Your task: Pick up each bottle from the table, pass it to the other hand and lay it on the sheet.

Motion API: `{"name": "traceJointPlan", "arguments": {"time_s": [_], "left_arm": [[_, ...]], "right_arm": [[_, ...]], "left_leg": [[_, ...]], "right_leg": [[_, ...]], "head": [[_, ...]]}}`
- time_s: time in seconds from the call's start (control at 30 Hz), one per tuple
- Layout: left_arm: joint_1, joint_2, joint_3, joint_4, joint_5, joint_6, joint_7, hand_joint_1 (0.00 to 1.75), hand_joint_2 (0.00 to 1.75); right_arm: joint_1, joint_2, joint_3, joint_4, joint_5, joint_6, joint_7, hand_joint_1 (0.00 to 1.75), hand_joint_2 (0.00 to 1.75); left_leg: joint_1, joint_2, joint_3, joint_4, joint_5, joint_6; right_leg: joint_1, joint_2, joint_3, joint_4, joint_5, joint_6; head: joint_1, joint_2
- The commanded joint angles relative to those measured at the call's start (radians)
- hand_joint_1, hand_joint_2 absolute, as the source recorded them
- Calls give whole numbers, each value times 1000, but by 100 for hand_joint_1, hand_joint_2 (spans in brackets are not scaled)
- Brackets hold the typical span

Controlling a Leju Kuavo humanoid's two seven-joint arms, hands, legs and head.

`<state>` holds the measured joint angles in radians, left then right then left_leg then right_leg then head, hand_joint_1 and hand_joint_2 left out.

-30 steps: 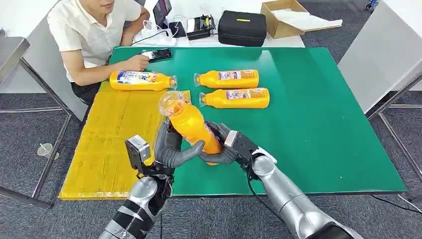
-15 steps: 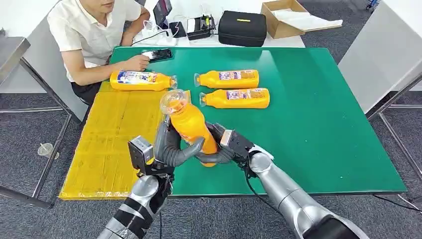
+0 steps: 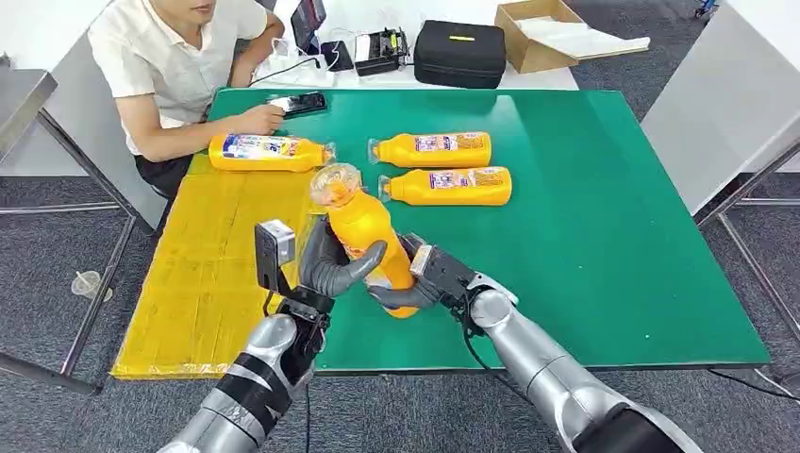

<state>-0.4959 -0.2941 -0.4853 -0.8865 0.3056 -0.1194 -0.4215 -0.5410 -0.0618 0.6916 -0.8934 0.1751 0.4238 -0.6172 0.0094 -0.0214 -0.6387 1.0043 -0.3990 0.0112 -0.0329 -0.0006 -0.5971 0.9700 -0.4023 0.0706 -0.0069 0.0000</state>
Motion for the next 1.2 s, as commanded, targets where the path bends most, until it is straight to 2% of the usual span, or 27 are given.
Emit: {"name": "traceJointPlan", "arguments": {"time_s": [0.03, 0.1, 0.17, 0.2, 0.23, 0.3, 0.37, 0.4, 0.53, 0.57, 0.63, 0.7, 0.73, 0.77, 0.83, 0.87, 0.93, 1.13, 1.2], "left_arm": [[-50, -2, -5, 100, 29, 27, 22, 175, 175], [-42, 13, -3, 68, 17, 77, 7, 175, 175], [-24, 39, -4, 8, -39, 164, -13, 175, 175], [-3, 61, 4, -44, -85, 226, -18, 175, 175], [17, 80, 11, -89, -129, 269, -22, 175, 175], [46, 99, 33, -147, -153, 268, -7, 175, 175], [81, 121, 44, -209, -225, 322, -23, 175, 175], [108, 142, 51, -258, -271, 347, -29, 175, 175], [177, 209, 84, -363, -470, 426, -25, 175, 175], [187, 221, 94, -380, -527, 453, -27, 175, 175], [191, 233, 104, -387, -585, 462, -25, 175, 175], [191, 258, 99, -395, -703, 513, -6, 175, 175], [194, 271, 105, -405, -780, 530, 12, 175, 175], [187, 290, 102, -394, -879, 547, 55, 175, 175], [157, 324, 79, -341, -1062, 545, 130, 175, 175], [120, 338, 58, -285, -1157, 517, 175, 175, 175], [109, 337, 62, -264, -1160, 513, 171, 175, 175], [107, 332, 62, -261, -1161, 513, 169, 175, 175], [37, 354, 0, -163, -1252, 422, 207, 175, 175]], "right_arm": [[-48, 29, 44, 21, 27, -45, 8, 0, 175], [-21, 28, 29, 1, 61, -120, 29, 0, 175], [16, 16, 3, -18, 140, -255, 60, 0, 175], [50, 10, -36, -24, 190, -361, 82, 0, 0], [78, 3, -64, -34, 242, -445, 92, 0, 0], [101, -11, -93, -36, 274, -469, 81, 0, 0], [149, -6, -166, -63, 320, -586, 99, 0, 0], [178, -12, -204, -79, 349, -628, 105, 0, 0], [253, -16, -338, -119, 384, -702, 98, 0, 0], [264, -10, -371, -123, 386, -718, 96, 0, 0], [271, -7, -395, -127, 405, -736, 92, 0, 0], [280, 1, -434, -133, 410, -780, 92, 0, 0], [287, 7, -462, -138, 418, -790, 85, 0, 0], [296, 17, -495, -150, 411, -792, 76, 0, 0], [298, 19, -508, -155, 450, -804, 71, 0, 0], [289, 23, -511, -146, 462, -792, 71, 0, 0], [285, 25, -511, -143, 465, -789, 71, 0, 0], [284, 26, -510, -141, 467, -789, 71, 0, 0], [264, 30, -501, -115, 486, -774, 58, 0, 0]], "left_leg": [[1, 5, 5, 1, -3, 0], [1, 5, 5, 1, -3, 0], [0, 3, 3, 0, -1, 0], [1, 6, 9, 2, -5, -1], [1, 2, 5, 0, -2, 0], [1, 2, 6, -1, -2, 0], [0, 2, 3, -1, -1, 0], [1, 3, 7, -1, -3, 0], [0, 2, 4, -1, -2, 0], [1, 4, 8, -1, -4, -1], [0, 3, 5, -1, -3, -1], [2, 6, 9, 1, -6, -1], [0, 2, 2, -1, -1, -1], [1, 4, 6, 0, -4, -1], [1, 3, 3, -1, -2, -1], [2, 6, 8, 1, -5, -1], [1, 2, 2, -1, -1, -1], [1, 2, 4, 0, -2, -1], [1, 2, 4, 0, -2, -1]], "right_leg": [[2, 3, 4, 1, -2, -4], [1, 3, 4, 1, -2, -5], [1, 1, 3, 0, -1, -3], [3, 3, 8, 1, -3, -7], [1, 1, 4, -1, -1, -4], [2, 1, 6, -2, -2, -4], [1, 1, 3, -1, -1, -2], [2, 1, 6, -1, -2, -4], [0, 1, 3, -1, -1, -3], [2, 2, 7, -2, -3, -5], [1, 1, 4, -1, -2, -4], [3, 3, 8, 1, -4, -7], [1, 1, 1, 0, -1, -3], [2, 2, 4, 0, -3, -5], [1, 1, 1, 0, -1, -3], [3, 3, 6, 1, -4, -7], [1, 0, 1, 0, -1, -3], [1, 0, 2, 0, -1, -4], [2, 0, 3, 0, -2, -4]], "head": [[0, 0], [0, 0], [0, 0], [0, 0], [0, 0], [0, 0], [0, 0], [0, 0], [0, 0], [0, 0], [0, 0], [0, 0], [0, 0], [0, 0], [0, 0], [0, 0], [0, 0], [0, 0], [0, 0]]}}
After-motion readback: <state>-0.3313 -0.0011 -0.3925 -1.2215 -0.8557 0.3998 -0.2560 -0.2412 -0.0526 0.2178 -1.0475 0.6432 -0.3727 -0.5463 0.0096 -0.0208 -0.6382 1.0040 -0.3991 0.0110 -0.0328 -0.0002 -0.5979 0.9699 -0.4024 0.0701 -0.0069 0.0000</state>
